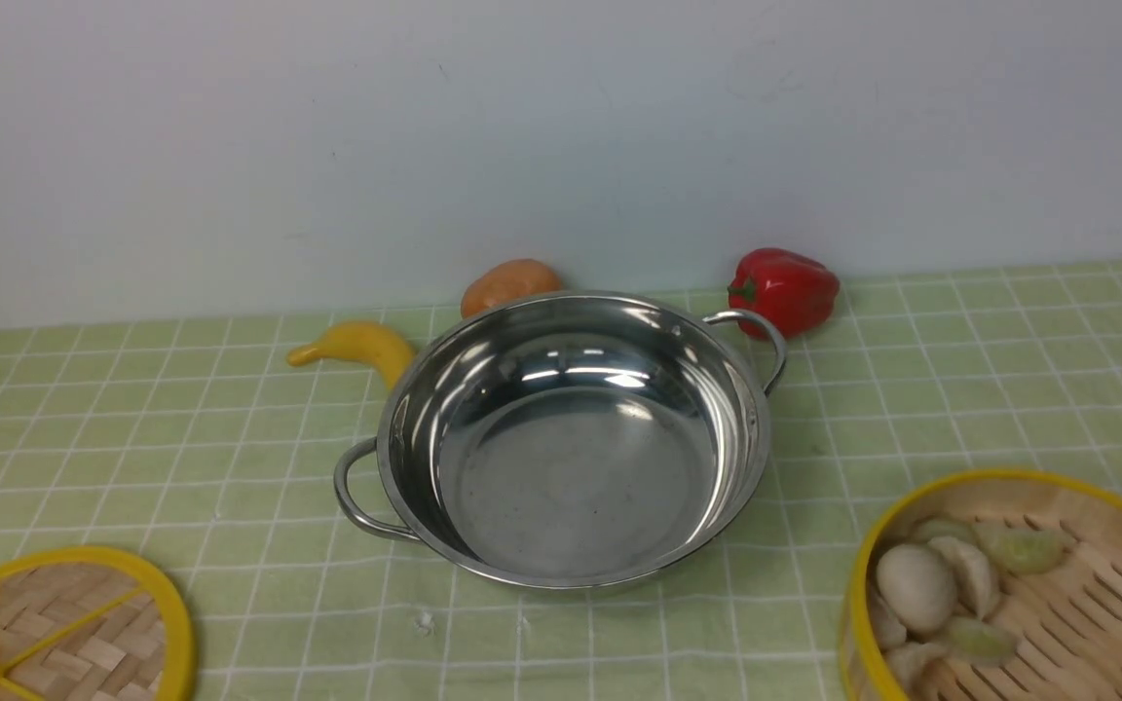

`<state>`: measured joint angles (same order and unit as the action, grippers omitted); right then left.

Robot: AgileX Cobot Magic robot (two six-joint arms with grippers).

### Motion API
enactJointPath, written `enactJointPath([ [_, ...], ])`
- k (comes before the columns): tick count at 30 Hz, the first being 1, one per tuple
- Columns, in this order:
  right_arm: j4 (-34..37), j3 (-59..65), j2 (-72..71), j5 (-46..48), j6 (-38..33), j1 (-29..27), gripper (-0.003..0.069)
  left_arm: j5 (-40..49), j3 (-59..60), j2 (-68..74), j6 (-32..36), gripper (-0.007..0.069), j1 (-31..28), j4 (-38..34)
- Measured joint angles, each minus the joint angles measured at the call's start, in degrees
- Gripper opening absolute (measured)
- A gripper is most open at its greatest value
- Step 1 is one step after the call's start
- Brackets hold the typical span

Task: Place the steamer in the pot on the green tablecloth, and put the lid on the steamer.
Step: 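Reach for and grasp the rim of the bamboo steamer holding the buns with the right gripper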

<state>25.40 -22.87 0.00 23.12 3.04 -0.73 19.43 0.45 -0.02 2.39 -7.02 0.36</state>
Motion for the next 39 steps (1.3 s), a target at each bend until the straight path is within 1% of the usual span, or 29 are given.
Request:
enactJointPath([
  [3,4.01,-0.54,0.0,-1.01,0.18,0.0,0.024,0.0,0.0,0.0,0.0,0.0243,0.0,0.0],
  [5,8.43,-0.62,0.0,-1.0,0.51,0.0,0.024,0.0,0.0,0.0,0.06,0.0243,0.0,0.0],
  [8,9.58,-0.67,-0.03,1.35,0.62,0.0,0.024,0.0,0.0,0.0,0.06,0.0243,0.0,0.0],
  [9,9.96,-1.38,0.14,6.61,0.62,0.0,0.024,0.0,0.0,0.0,0.12,0.0243,0.0,0.0],
  [12,10.04,-2.57,2.21,13.0,-0.6,0.0,0.024,0.0,0.0,0.0,0.11,0.0243,0.0,0.0],
  [13,10.04,-4.31,6.35,20.63,-4.46,0.0,0.024,0.0,0.0,0.0,0.11,0.0243,0.0,0.0],
  [15,10.04,-6.09,11.35,27.65,-9.56,0.0,0.024,0.0,0.0,0.0,0.11,0.0243,0.0,0.0],
  [16,10.04,-6.3,12.71,28.35,-10.19,0.0,0.024,0.0,0.0,0.0,0.11,0.0243,0.0,0.0],
  [17,10.11,-7.55,16.97,32.85,-14.93,0.0,0.024,0.0,0.0,0.0,0.11,0.0243,0.0,0.0],
  [18,10.34,-8.81,21.31,35.28,-18.52,0.0,0.024,0.0,0.0,0.0,0.11,0.0243,0.0,0.0],
  [20,11.66,-11.03,28.97,38.15,-26.79,0.0,0.024,0.0,0.0,0.0,0.11,0.0243,0.0,0.0],
  [22,14.55,-12.7,34.93,38.48,-33.6,0.0,0.024,0.0,0.0,0.0,0.11,0.0243,0.0,0.0],
  [25,18.22,-14.74,41.1,38.78,-39.62,0.0,0.024,0.0,0.0,0.0,0.11,0.0243,0.0,0.0],
  [26,20.3,-16.85,46.28,40.22,-42.83,0.0,0.024,0.0,0.0,0.0,0.11,0.0243,0.0,0.0],
  [27,20.59,-17.98,48.97,41.11,-43.47,0.0,0.024,0.0,0.0,0.0,0.11,0.0243,0.0,0.0],
  [28,20.32,-19.44,52.54,41.78,-43.54,0.33,0.024,0.0,0.0,0.0,0.11,0.0243,0.0,0.0],
  [30,18.93,-20.54,55.28,41.77,-43.19,1.41,0.024,0.0,0.0,0.0,0.11,0.0243,0.0,0.0],
  [33,13.78,-22.5,59.86,41.46,-40.86,6.02,0.024,0.0,0.0,0.0,0.11,0.0243,0.0,0.0],
  [34,8.77,-23.51,62.45,40.61,-37.82,10.37,0.024,0.0,0.0,0.0,0.11,0.0243,0.0,0.0],
  [35,5.45,-23.95,63.88,39.89,-35.26,13.29,0.024,0.0,0.0,0.0,0.11,0.0243,0.0,0.0],
  [36,3.41,-24.18,64.68,39.58,-33.5,15.04,0.024,0.0,0.0,0.0,0.11,0.0243,0.0,0.0],
  [37,-1.39,-24.56,66.42,38.83,-28.89,18.91,0.024,0.0,0.0,0.0,0.11,0.0243,0.0,0.0],
  [38,-1.38,-24.56,66.42,38.75,-28.89,18.91,0.024,0.0,0.0,0.0,0.11,0.0243,0.0,0.0],
  [39,-7.76,-24.76,68.55,37.84,-21.89,23.67,0.024,0.0,0.0,0.0,0.11,0.0243,0.0,0.0],
])
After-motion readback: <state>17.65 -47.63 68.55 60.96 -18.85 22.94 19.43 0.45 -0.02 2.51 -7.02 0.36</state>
